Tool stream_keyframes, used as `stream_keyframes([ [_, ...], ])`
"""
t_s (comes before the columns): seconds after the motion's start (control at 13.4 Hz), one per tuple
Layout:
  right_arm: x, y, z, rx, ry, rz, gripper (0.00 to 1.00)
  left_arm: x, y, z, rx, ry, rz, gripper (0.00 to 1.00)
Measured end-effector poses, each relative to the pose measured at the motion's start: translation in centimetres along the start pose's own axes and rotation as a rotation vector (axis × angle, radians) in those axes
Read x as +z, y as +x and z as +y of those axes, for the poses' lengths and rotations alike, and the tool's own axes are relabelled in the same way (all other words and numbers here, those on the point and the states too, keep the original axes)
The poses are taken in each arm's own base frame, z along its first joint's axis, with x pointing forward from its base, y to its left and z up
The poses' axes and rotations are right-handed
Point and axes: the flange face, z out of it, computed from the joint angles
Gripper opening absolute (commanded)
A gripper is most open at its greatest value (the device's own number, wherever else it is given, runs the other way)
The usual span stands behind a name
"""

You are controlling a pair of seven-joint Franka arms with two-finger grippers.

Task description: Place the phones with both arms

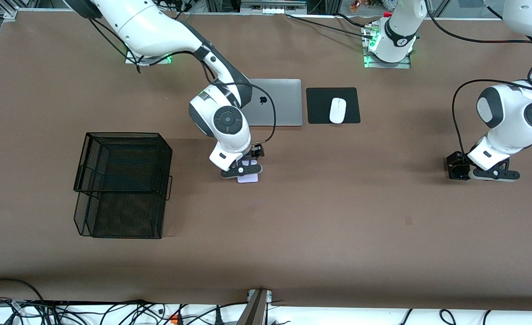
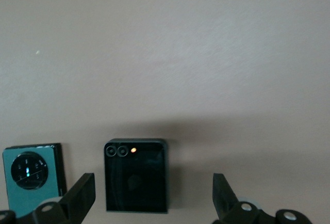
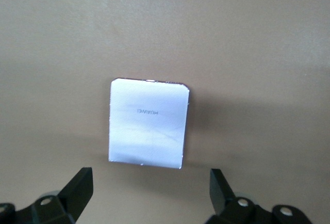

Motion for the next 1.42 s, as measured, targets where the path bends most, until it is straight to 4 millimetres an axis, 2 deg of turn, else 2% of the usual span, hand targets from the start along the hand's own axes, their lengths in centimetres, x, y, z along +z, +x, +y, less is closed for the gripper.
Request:
stream_keyframes([
  [0.3, 2.3, 0.4, -0.2, 0.017, 0.027, 0.031, 1.00, 2.5, -2.2, -2.8, 0.021, -0.011, 0.004, 1.00],
  [0.75, 4.1, 0.5, -0.4, 0.031, 0.029, 0.056, 1.00, 6.4, -3.2, -3.1, -0.009, -0.111, 0.042, 1.00],
  [1.27, 5.7, 0.7, -0.2, 0.022, 0.027, 0.076, 0.99, 7.2, -3.2, -3.2, -0.012, -0.109, 0.065, 1.00],
  [1.35, 5.8, 0.7, -0.2, 0.022, 0.030, 0.081, 0.98, 7.4, -3.3, -3.3, -0.014, -0.109, 0.067, 1.00],
  [1.42, 5.9, 0.8, -0.1, 0.022, 0.029, 0.084, 0.90, 7.6, -3.4, -3.4, -0.018, -0.109, 0.069, 1.00],
])
